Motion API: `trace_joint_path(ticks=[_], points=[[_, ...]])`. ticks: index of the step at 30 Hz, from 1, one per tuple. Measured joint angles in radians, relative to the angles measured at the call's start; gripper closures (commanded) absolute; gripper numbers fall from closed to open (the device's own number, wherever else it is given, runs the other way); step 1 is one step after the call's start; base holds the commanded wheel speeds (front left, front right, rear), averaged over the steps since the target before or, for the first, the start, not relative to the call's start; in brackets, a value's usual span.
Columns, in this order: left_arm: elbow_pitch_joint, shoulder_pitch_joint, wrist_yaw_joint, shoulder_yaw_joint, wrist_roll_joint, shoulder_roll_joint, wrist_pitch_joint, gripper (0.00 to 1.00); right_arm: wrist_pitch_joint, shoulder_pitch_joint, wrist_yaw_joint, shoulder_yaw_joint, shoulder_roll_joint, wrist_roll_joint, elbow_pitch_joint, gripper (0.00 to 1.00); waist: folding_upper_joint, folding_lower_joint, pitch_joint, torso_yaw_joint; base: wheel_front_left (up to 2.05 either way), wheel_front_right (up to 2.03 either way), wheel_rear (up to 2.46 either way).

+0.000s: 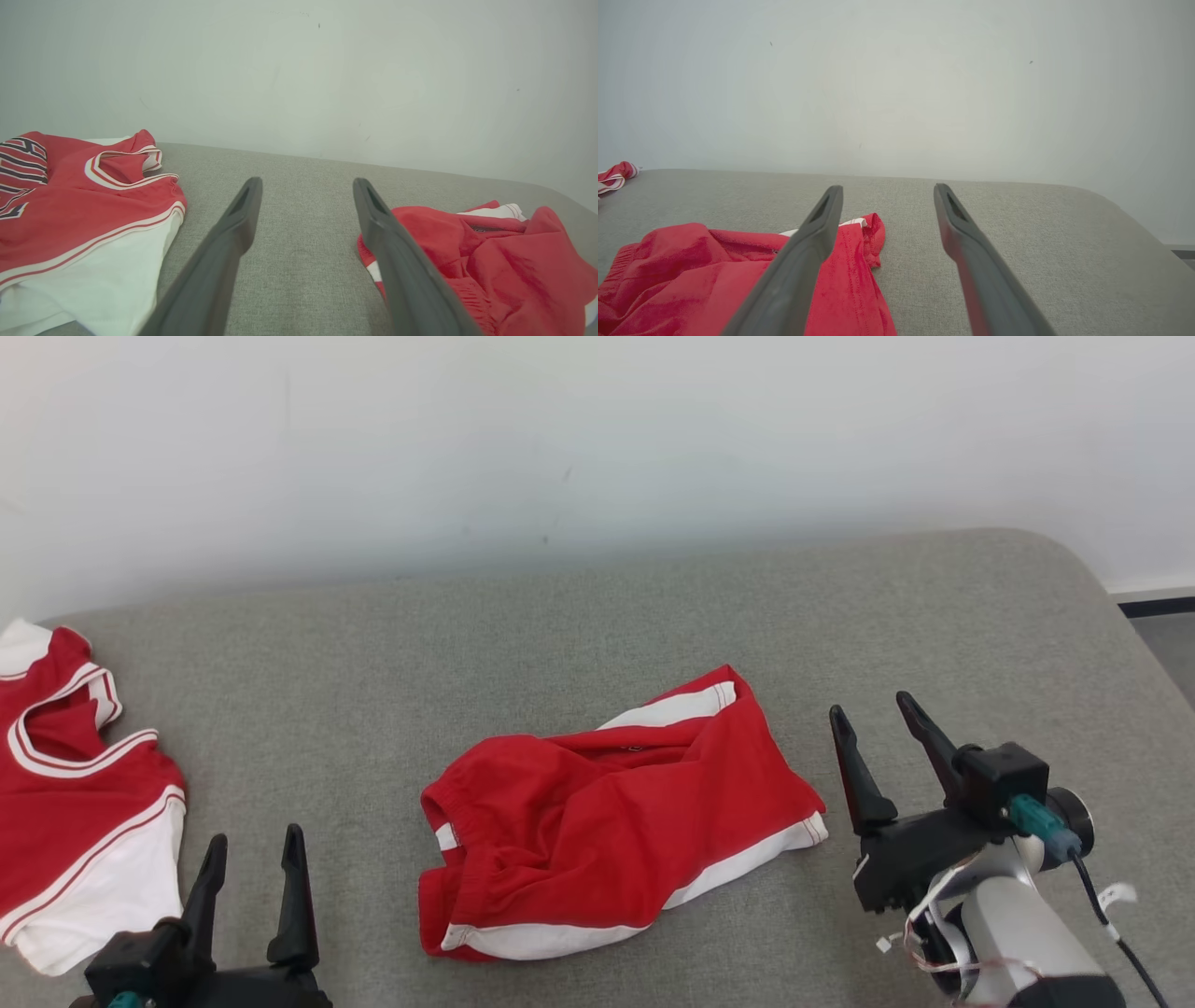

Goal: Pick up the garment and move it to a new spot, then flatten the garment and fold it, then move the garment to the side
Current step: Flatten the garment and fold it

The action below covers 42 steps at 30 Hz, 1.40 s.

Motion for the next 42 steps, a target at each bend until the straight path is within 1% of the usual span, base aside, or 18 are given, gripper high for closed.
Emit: trace_joint_path(ticks=[1, 3, 5, 8, 12, 18, 36, 42], points=[[0.005, 0.004, 0.0, 0.003, 0.0, 0.0, 0.0, 0.0, -0.001, 0.051, 0.0, -0.019, 0.01, -0.026, -0.087, 0.0, 0.0, 0.0, -0.01, -0.007, 0.0, 0.0, 0.0], [0.009, 0.013, 0.0, 0.005, 0.0, 0.0, 0.0, 0.0, -0.003, 0.109, 0.0, -0.043, 0.022, -0.05, -0.169, 0.0, -0.0001, -0.0001, -0.02, -0.011, 0.0, 0.0, 0.0], [0.016, 0.018, 0.0, 0.006, 0.0, 0.0, 0.0, 0.0, -0.003, 0.171, 0.0, -0.07, 0.038, -0.069, -0.224, 0.0, -0.0001, 0.0, -0.027, -0.013, 0.0, 0.0, 0.0], [0.02, 0.028, 0.008, 0.0, 0.0, 0.0, 0.0, 0.0, -0.003, 0.243, 0.0, -0.095, 0.066, -0.08, -0.251, 0.0, 0.0, 0.0, -0.038, -0.013, 0.0, 0.0, 0.0], [0.027, 0.044, 0.017, -0.008, -0.005, 0.0, 0.0, 0.0, -0.003, 0.289, 0.0, -0.118, 0.082, -0.089, -0.259, 0.0, 0.0, 0.0, -0.047, -0.01, 0.0, 0.0, 0.0], [0.027, 0.074, 0.033, -0.031, -0.012, -0.001, 0.0, 0.0, -0.003, 0.314, 0.0, -0.128, 0.099, -0.101, -0.254, 0.0, -0.0001, 0.0, -0.056, -0.002, 0.0, 0.0, 0.0], [0.033, 0.079, 0.035, -0.045, -0.012, -0.001, 0.0, 0.0, -0.003, 0.312, 0.0, -0.14, 0.11, -0.113, -0.251, 0.0, 0.0, 0.0001, -0.047, 0.0, 0.0, 0.0, 0.0], [0.036, 0.083, 0.026, -0.071, 0.007, -0.001, 0.0, 0.0, -0.002, 0.312, 0.0, -0.142, 0.109, -0.113, -0.233, 0.0, 0.0, 0.0001, -0.048, 0.0, 0.0, 0.0, 0.0]])
